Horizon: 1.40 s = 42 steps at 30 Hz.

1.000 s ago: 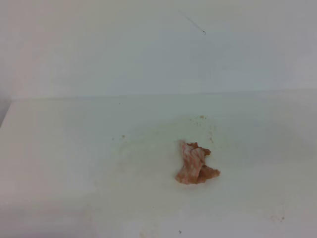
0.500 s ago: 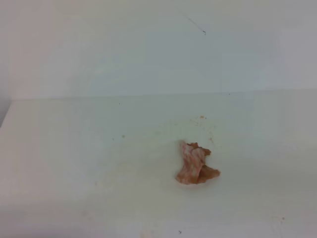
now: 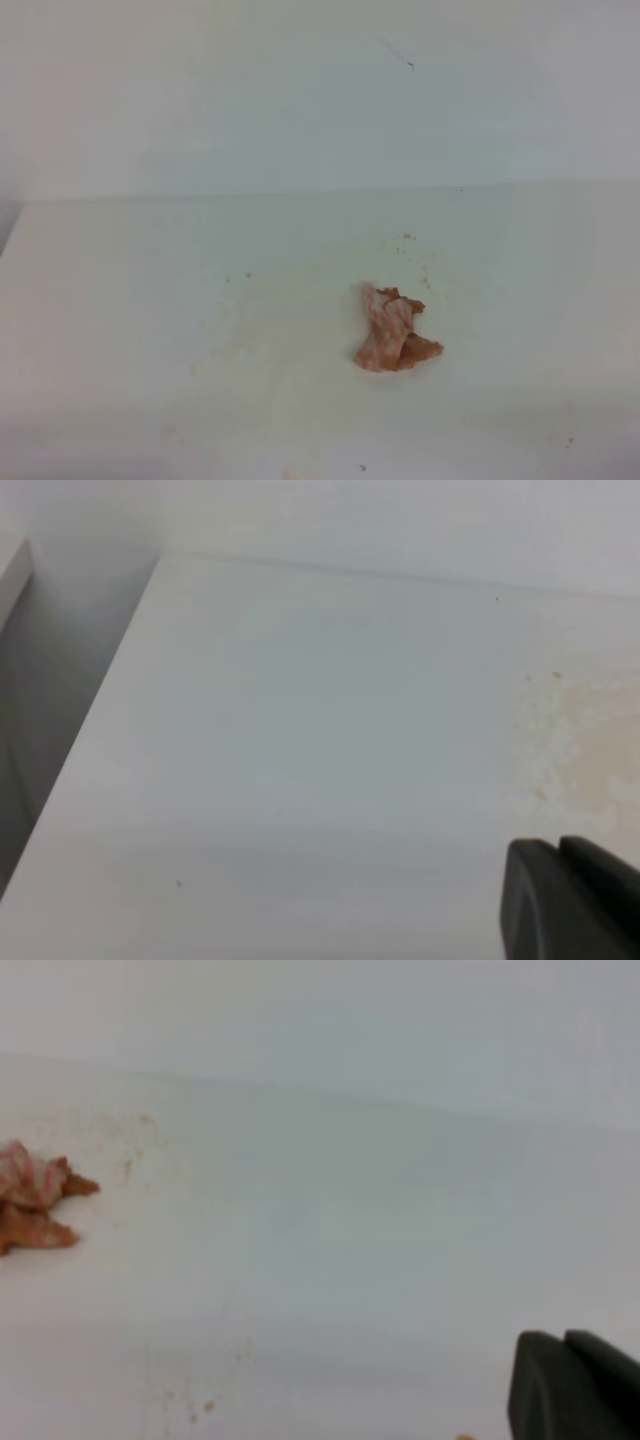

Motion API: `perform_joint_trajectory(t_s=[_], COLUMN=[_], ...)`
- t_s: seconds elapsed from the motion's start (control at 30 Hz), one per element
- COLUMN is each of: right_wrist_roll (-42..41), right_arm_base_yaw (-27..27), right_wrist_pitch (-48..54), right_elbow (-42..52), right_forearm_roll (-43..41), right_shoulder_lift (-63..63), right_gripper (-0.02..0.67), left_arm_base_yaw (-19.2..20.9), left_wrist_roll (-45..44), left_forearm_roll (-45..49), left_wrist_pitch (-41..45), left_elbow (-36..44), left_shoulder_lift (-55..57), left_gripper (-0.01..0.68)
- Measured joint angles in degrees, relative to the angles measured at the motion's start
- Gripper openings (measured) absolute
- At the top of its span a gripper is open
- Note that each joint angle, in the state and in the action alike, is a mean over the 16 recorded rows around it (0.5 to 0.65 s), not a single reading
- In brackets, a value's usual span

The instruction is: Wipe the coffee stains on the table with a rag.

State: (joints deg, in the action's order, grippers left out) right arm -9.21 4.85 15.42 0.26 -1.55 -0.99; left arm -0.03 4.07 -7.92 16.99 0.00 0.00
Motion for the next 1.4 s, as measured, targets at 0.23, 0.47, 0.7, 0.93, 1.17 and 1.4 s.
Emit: perform_joint_trajectory(t_s=[0.23, 0.47, 0.7, 0.93, 1.17, 1.4], right_wrist_roll=[0.58, 0.99, 1.00, 0.99, 0.99, 0.99], right_arm_base_yaw=[-1.82, -2.16, -2.16, -2.16, -2.16, -2.16], right_wrist_pitch=[4.28, 4.59, 4.39, 4.29, 4.27, 4.25], right_elbow=[0.00, 0.00, 0.00, 0.10, 0.10, 0.10], right_forearm_roll=[1.01, 1.55, 1.55, 1.55, 1.55, 1.55], right_shoulder_lift=[0.02, 0.02, 0.02, -0.01, -0.01, -0.01], right_gripper=[0.001, 0.001, 0.001, 0.001, 0.001, 0.001], left_arm_base_yaw=[0.00, -0.01, -0.01, -0.01, -0.01, 0.04], left_wrist_roll=[0.00, 0.00, 0.01, 0.01, 0.02, 0.03], left_forearm_roll=[0.00, 0.00, 0.00, 0.00, 0.00, 0.00], left_wrist_pitch=[0.00, 0.00, 0.11, 0.27, 0.33, 0.54], left_elbow=[0.00, 0.00, 0.00, 0.00, 0.00, 0.00], left_shoulder_lift=[0.00, 0.00, 0.00, 0.00, 0.00, 0.00], left_gripper=[0.001, 0.001, 0.001, 0.001, 0.001, 0.001])
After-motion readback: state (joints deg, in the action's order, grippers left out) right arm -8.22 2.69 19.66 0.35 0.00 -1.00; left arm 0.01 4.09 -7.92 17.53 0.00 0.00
